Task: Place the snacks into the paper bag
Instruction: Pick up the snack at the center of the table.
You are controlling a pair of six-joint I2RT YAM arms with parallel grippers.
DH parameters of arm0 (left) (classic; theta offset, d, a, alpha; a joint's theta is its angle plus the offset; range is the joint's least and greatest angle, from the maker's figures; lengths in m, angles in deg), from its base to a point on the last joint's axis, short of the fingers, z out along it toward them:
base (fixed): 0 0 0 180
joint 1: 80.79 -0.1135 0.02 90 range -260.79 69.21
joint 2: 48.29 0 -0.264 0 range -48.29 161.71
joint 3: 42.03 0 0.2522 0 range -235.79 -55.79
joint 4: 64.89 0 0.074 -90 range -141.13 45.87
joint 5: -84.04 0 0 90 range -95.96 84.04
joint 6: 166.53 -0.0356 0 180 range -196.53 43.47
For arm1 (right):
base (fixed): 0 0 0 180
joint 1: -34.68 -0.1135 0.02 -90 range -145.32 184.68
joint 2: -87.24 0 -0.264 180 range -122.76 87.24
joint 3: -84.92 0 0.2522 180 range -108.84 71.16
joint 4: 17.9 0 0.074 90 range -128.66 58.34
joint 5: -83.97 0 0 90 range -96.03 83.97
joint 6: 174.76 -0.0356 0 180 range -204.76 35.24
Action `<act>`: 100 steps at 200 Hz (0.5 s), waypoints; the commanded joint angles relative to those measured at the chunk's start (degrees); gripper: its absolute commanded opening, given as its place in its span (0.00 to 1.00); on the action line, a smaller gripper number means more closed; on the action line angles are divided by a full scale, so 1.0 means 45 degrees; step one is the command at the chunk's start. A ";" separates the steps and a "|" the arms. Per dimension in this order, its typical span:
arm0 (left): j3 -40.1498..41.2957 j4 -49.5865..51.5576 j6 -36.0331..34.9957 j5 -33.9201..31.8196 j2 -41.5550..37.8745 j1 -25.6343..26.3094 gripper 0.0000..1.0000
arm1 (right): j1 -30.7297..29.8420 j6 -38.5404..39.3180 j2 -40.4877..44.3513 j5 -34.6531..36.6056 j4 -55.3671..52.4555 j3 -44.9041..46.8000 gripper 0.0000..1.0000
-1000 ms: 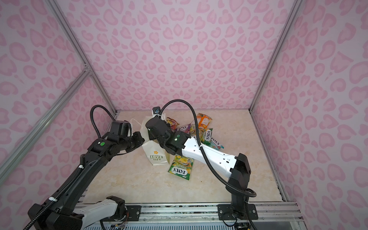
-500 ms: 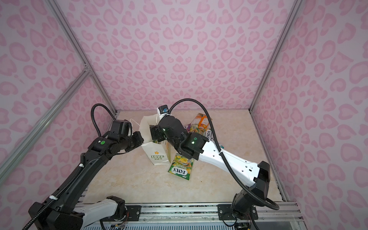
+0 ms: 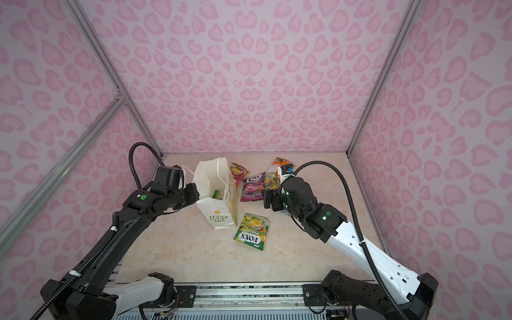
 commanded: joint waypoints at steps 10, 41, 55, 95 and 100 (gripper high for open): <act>0.0015 0.0529 -0.0137 0.0040 -0.0025 -0.0024 0.03 | 0.0140 -0.1166 0.0258 -0.2096 0.0114 0.1900 0.93; -0.0038 0.0584 -0.0151 0.0014 0.0052 -0.0030 0.03 | 0.0227 -0.2079 -0.0088 -0.3502 0.1554 0.4186 0.93; -0.0077 0.0589 -0.0131 0.0013 0.0092 -0.0027 0.03 | 0.0227 -0.2558 -0.0186 -0.3966 0.2406 0.5149 0.94; -0.0117 0.0655 0.0005 -0.0047 0.0045 -0.0023 0.03 | 0.0224 -0.4183 -0.0855 -0.5594 0.5445 0.7404 0.94; -0.0117 0.0653 0.0024 -0.0067 0.0036 -0.0022 0.03 | 0.0226 -0.4262 -0.0960 -0.5654 0.5633 0.7525 0.94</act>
